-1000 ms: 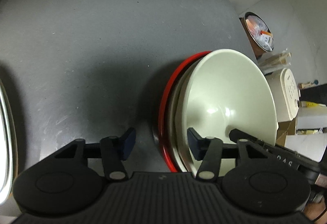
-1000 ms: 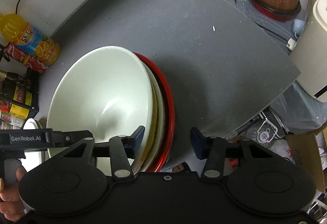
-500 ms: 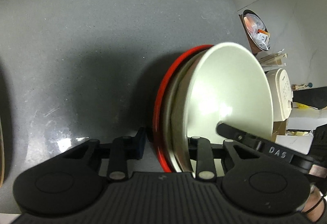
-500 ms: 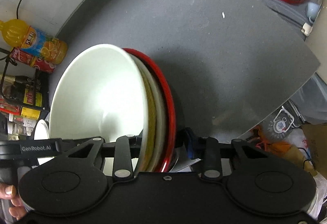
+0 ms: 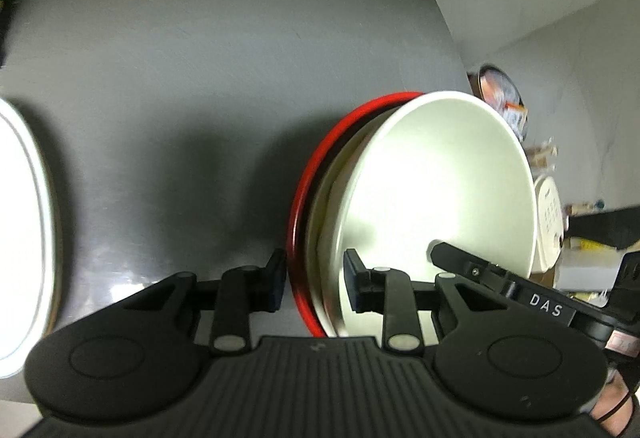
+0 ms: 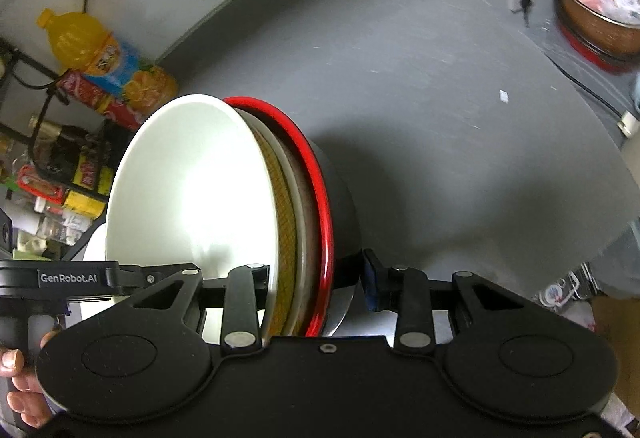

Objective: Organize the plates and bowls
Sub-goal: 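Carry the bowl stack and lower it onto the plate stack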

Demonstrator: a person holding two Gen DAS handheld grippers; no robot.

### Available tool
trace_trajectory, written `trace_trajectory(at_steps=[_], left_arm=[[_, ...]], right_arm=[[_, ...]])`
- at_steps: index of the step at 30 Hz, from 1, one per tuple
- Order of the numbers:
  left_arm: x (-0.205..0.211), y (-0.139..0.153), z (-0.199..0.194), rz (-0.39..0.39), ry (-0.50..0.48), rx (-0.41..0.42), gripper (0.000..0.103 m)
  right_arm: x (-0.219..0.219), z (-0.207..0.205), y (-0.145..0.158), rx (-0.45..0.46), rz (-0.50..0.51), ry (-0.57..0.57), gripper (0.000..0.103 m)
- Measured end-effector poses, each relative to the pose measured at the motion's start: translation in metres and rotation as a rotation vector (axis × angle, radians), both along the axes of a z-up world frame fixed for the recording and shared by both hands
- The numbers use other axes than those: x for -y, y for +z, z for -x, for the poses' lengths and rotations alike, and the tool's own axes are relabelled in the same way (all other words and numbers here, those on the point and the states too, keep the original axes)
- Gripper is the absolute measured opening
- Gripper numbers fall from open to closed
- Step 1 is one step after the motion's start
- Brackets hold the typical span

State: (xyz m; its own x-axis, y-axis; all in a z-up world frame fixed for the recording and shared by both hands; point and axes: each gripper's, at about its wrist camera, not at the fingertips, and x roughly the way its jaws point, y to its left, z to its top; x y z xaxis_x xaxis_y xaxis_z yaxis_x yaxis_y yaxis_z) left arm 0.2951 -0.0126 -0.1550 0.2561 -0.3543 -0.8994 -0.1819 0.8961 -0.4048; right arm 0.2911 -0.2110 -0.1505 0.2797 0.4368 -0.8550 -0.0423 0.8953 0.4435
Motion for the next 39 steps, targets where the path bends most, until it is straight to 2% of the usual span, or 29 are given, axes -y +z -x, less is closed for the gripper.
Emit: trace_trajectory(at_steps=[6, 20, 31, 39], left_arm=[[-0.042, 0.019, 0.012, 0.001, 0.105, 0.04, 0.027], [-0.146, 0.056, 0.067, -0.024, 0.379, 0.097, 0.025], [-0.21, 0.066, 0.105, -0.046, 0.551, 0.111, 0.025], [-0.241, 0.059, 0.126, -0.046, 0.632, 0.08, 0.025]], right_arm=[[-0.031, -0.012, 0.01, 0.017, -0.038, 0.082, 0.034], [-0.143, -0.028, 0.026, 0.035, -0.08, 0.335, 0.034], [-0.23, -0.024, 0.025, 0.027, -0.084, 0.516, 0.034], [-0.267, -0.012, 0.012, -0.01, -0.071, 0.615, 0.034]])
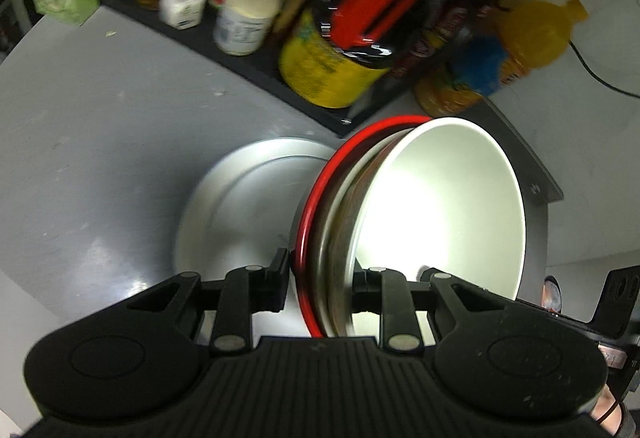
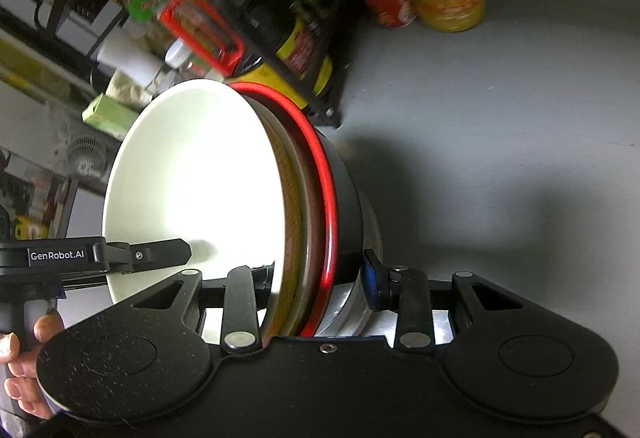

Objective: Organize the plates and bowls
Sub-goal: 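Carry the bowl stack and lower it onto the plate stack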

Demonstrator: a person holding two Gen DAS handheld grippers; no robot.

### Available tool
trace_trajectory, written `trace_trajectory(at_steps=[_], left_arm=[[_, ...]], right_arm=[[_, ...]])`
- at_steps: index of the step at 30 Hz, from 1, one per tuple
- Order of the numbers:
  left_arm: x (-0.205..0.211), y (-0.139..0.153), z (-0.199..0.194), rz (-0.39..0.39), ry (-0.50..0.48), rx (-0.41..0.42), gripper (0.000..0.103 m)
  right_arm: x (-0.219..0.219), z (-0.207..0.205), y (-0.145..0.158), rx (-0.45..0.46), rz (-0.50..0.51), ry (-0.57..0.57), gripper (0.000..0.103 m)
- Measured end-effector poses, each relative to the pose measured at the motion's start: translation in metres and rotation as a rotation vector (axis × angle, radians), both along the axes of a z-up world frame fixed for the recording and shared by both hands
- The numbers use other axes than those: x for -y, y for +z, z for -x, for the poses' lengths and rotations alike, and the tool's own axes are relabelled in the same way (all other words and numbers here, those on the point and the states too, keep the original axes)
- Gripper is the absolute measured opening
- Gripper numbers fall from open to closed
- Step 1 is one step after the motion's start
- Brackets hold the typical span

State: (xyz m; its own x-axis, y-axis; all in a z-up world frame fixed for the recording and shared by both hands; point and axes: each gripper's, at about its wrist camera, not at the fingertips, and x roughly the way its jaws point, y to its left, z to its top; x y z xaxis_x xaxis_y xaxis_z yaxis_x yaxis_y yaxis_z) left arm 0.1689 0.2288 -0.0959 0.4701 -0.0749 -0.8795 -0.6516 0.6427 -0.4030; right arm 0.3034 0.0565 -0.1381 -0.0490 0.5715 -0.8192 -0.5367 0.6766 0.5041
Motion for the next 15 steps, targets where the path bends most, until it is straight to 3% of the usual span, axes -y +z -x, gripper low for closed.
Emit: trace_trajectory(at_steps=[15], left_arm=[[-0.03, -0.025, 0.012, 0.041, 0.058, -0.055, 0.025]], right_arm=[[-0.028, 0.013, -0.024, -0.05, 0.056, 0.066, 0.034]])
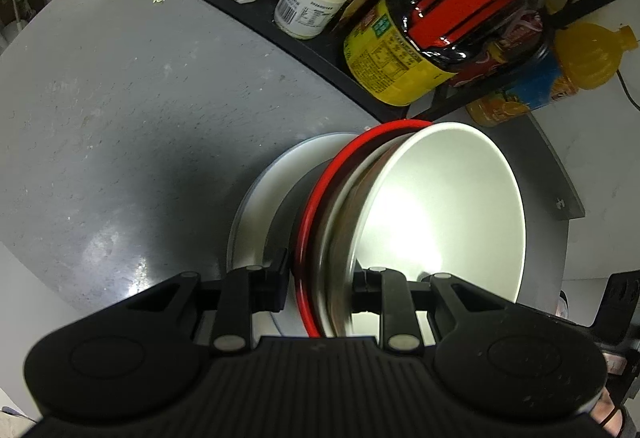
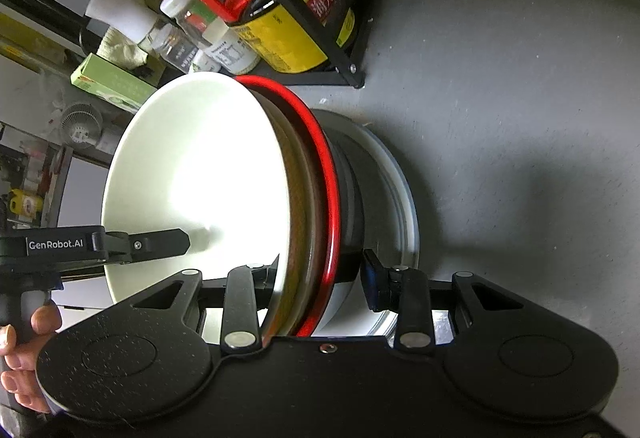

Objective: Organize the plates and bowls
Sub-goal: 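Carry the bowl stack and lower it onto the plate stack, then open both grippers to release the bowl stack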

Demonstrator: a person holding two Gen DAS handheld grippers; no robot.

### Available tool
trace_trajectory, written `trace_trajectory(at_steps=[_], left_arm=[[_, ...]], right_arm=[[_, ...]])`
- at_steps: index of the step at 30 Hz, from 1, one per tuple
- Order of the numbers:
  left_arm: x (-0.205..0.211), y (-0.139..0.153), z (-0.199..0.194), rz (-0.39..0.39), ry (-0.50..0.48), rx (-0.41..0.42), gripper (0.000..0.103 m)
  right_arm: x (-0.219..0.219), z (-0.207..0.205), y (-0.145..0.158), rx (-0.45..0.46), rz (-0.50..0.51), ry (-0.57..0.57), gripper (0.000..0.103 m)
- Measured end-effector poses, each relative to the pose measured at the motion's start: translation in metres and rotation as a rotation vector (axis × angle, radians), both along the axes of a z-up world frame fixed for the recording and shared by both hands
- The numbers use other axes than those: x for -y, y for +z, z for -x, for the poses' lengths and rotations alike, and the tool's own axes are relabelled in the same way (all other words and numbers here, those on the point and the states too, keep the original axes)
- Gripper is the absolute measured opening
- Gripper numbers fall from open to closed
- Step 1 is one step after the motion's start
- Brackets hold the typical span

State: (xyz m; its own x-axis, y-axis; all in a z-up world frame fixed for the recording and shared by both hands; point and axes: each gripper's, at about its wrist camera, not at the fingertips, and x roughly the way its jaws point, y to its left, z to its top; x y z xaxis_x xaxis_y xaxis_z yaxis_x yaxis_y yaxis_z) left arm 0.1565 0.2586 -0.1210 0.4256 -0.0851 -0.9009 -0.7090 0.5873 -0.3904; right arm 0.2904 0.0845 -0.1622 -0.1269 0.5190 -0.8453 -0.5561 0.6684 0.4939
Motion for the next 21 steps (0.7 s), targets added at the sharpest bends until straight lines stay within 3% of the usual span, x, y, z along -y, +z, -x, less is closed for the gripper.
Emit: trace_trajectory(at_steps=[6, 11, 17, 21], left_arm=[[-0.002, -0.003, -0.007, 0.011, -0.015, 0.011, 0.028], [-0.003, 0.0, -0.012, 0.024, -0.039, -0.009, 0.028], [0.0, 0.005, -0.021, -0.031, -0.092, -0.01, 0.033], [-0.002, 0.016, -0.024, -0.069, -0.122, 0.016, 0.046]], right_arm=[[0.002, -0.001, -0.003, -0.016, 0.01, -0.02, 0.035], [0.001, 0.002, -0.005, -0.029, 0.005, -0.017, 0.045], [0.002, 0.004, -0.002, -0.001, -0.007, -0.032, 0.046], [0.004, 0.007, 0.011, 0.057, -0.037, -0.031, 0.066]])
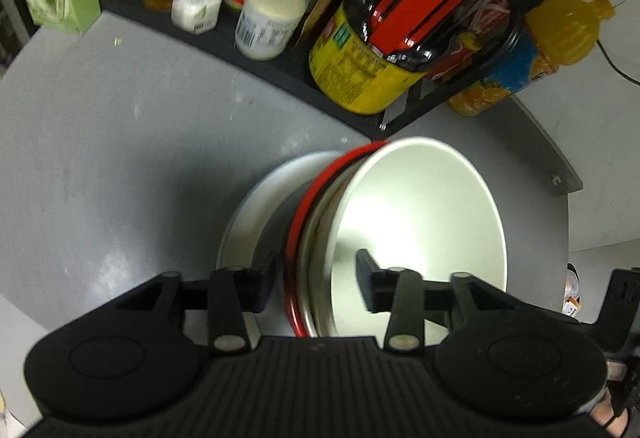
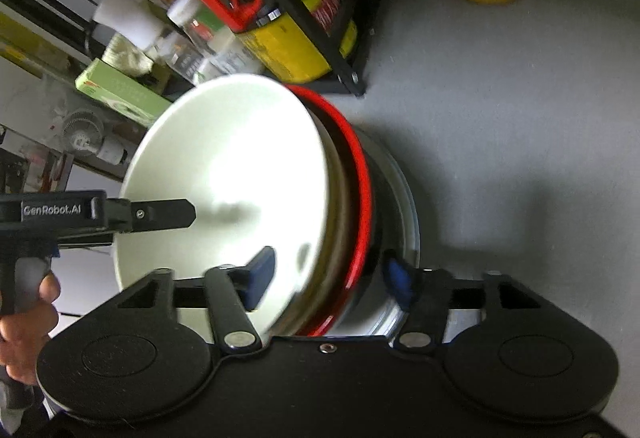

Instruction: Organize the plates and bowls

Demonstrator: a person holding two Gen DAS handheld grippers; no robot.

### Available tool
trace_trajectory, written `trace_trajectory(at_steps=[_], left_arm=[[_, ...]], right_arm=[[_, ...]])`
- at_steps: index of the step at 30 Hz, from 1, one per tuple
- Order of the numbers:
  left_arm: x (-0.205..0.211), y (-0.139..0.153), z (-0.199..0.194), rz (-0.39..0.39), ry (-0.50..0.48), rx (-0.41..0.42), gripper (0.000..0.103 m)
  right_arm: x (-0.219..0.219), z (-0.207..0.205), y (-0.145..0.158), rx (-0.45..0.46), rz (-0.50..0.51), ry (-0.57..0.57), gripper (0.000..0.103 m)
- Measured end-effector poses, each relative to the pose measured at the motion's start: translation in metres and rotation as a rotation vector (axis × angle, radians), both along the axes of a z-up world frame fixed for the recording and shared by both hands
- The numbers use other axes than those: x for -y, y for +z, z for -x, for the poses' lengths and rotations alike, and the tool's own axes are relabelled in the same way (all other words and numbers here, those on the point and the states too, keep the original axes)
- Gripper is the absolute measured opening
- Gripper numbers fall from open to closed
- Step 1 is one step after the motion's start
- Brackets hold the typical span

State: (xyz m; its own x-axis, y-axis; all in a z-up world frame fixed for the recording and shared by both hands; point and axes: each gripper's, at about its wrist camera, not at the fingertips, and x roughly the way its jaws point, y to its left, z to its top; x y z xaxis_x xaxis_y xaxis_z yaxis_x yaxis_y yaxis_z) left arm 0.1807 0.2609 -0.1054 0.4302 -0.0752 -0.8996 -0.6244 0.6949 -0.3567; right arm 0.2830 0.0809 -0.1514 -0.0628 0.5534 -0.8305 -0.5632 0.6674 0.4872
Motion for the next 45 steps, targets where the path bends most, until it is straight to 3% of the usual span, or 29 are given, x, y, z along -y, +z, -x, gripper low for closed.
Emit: trace_trajectory(at_steps=[2, 7, 11, 15, 28, 31, 40, 45], left_arm=[[-0.002, 0.005, -0.002, -0.016, -0.014, 0.006, 0.053], [-0.006, 0.015, -0.007, -0.05, -0.051, 0.024, 0.059], [-0.004, 0.025, -0.009, -0.074, -0.069, 0.061, 0.07], [0.003, 0.031, -0.01, -0.101, -0.089, 0.076, 0.071], [0.033, 0.064, 0.023, -0.198, -0.234, 0.124, 0.079], [0.038, 0.077, 0.038, -0.224, -0.267, 0.144, 0.087], [0.047, 0.109, 0.084, -0.243, -0.33, 0.229, 0.092], [0.049, 0.122, 0.112, -0.242, -0.346, 0.27, 0.096]], right_arm=[[0.002, 0.0, 0.005, 0.026, -0.013, -0.019, 0.073], [0.009, -0.002, 0.015, 0.091, -0.015, -0.084, 0.087], [0.018, 0.004, 0.027, 0.172, 0.012, -0.122, 0.09], [0.035, 0.013, 0.036, 0.231, 0.011, -0.212, 0.102], [0.096, 0.079, 0.073, 0.341, 0.041, -0.511, 0.103], [0.102, 0.096, 0.083, 0.393, 0.07, -0.551, 0.103], [0.128, 0.151, 0.118, 0.478, 0.055, -0.647, 0.103], [0.134, 0.174, 0.136, 0.476, 0.075, -0.655, 0.103]])
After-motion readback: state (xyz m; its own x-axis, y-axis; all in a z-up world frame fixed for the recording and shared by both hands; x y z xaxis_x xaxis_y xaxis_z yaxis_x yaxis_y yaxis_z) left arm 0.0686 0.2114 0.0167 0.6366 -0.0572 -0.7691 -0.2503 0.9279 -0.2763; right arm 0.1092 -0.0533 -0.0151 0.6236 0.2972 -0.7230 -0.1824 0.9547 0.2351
